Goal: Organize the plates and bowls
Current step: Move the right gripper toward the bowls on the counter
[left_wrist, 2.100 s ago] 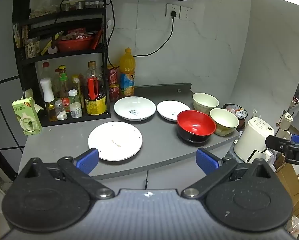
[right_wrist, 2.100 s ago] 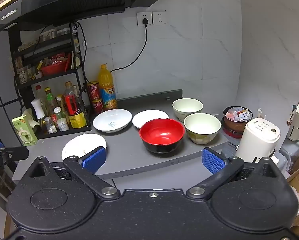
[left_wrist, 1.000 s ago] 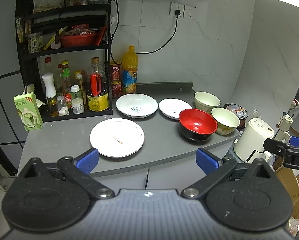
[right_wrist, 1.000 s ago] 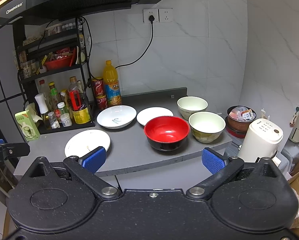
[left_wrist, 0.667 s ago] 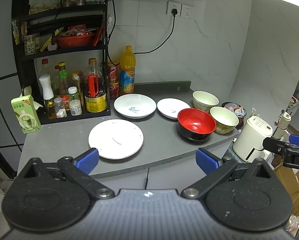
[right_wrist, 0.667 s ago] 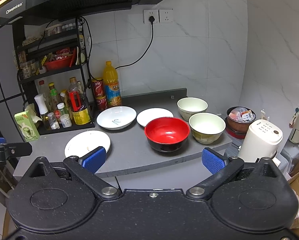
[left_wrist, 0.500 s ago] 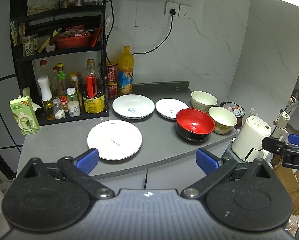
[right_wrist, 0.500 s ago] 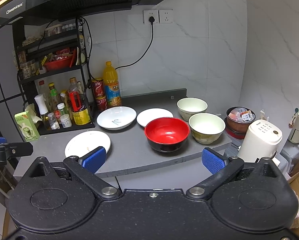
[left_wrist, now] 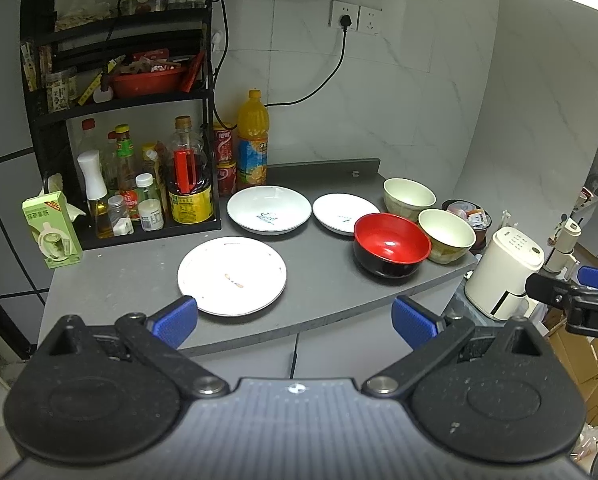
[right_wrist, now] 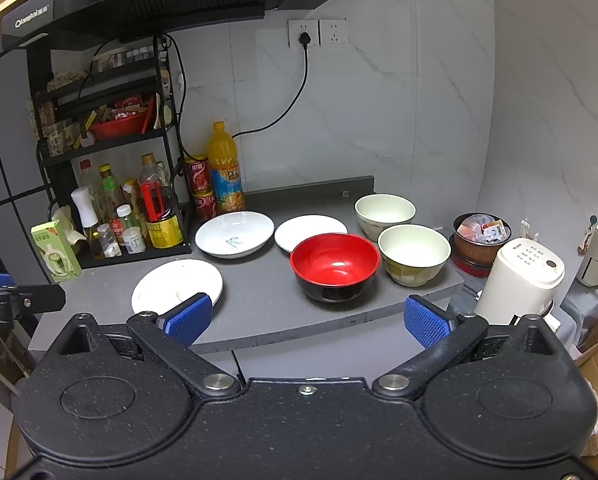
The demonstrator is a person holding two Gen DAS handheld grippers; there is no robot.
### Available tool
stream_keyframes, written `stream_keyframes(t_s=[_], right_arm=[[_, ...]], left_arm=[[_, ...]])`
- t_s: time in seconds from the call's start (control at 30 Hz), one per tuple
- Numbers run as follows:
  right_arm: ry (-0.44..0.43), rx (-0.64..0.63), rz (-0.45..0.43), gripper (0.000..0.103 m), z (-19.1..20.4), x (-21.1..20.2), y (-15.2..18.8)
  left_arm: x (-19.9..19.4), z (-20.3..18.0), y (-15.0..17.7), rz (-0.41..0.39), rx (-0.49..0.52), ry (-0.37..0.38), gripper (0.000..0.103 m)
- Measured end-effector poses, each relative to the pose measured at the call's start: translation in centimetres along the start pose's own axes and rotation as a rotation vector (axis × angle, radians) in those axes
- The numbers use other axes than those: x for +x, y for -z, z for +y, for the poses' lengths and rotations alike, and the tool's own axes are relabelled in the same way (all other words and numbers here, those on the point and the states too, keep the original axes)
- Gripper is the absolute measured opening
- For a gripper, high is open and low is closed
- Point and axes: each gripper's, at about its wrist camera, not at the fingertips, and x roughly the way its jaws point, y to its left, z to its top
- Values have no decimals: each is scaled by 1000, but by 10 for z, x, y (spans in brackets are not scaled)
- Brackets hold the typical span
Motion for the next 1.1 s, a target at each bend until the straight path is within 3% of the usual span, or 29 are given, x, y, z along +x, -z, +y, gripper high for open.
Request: stream_keyframes(t_s=[0.7,1.1], right_arm=[[3,2,13,103,-7,-1,-5],[9,23,33,103,-19,5,-10]], left_arm=[[-3,2,1,0,-1,2,102],[9,-18,-11,17,0,3,102]])
